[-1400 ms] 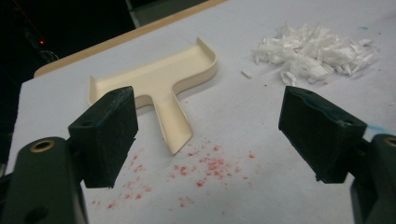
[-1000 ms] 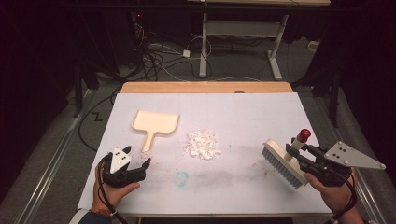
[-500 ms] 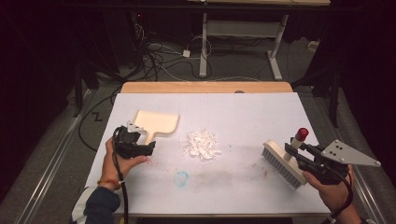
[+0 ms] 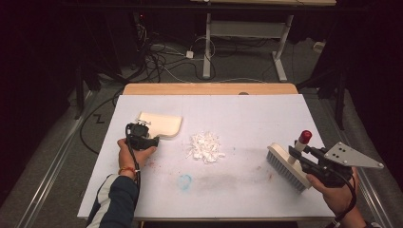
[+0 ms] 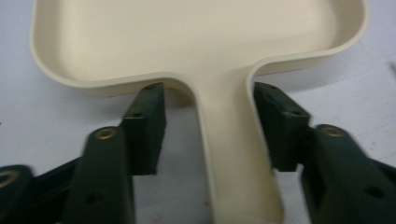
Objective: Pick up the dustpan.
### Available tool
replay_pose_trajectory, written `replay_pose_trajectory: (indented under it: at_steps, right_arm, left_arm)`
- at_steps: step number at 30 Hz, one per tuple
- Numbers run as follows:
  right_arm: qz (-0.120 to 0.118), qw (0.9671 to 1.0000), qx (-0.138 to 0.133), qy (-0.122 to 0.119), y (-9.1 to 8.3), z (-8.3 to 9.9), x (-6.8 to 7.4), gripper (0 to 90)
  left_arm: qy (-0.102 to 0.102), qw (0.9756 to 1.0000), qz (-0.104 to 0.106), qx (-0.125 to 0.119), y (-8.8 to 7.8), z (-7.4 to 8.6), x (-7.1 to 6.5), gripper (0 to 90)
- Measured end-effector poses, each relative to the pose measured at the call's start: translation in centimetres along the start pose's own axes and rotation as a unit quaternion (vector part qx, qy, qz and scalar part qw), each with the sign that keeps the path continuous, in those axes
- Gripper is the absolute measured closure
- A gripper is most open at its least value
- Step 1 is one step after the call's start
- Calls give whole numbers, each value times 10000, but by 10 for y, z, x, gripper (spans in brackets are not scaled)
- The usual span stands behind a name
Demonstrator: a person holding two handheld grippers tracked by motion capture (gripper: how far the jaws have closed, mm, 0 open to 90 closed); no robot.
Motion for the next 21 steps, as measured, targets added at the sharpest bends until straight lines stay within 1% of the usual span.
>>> replay_pose_trajectory:
  at_steps: [3,4,8,9,11,12,14,17,21]
  right_arm:
    - [-23,10000,14,-20,0,0,1,700]
    - [-25,10000,21,-21,1,1,1,700]
    - [-48,10000,44,-13,2,2,1,700]
    - [-48,10000,45,-11,2,2,1,700]
    - [-42,10000,48,0,2,2,1,700]
    - [-45,10000,52,-12,2,2,1,700]
    - [-38,10000,49,0,2,2,1,700]
    - [-33,10000,51,-1,2,2,0,700]
    - [-26,10000,52,-11,2,2,-1,701]
  left_arm:
    - [76,10000,-11,-25,0,-1,-2,624]
    - [63,10000,-9,-28,0,-1,-2,632]
    - [24,9999,32,-95,0,-1,-1,635]
    - [10,9999,18,-105,-1,-2,0,635]
    - [55,9999,-32,-128,-3,-2,1,636]
    - [25,9999,-44,-165,-4,-3,2,637]
    - [45,9997,-82,-215,-9,-4,5,638]
    - [26,9992,-100,-387,-20,-7,8,638]
    - [157,9984,-199,-508,-35,-11,9,639]
Point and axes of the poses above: each handheld gripper's, and its own axes: y roughly forward along the jaws, z roughly out of its underside, x roughly to its left, the point moved 9 cm from there along y, roughly forward along the jaws, and after that the axes turned 14 degrees about y, right-handed, at the moved point
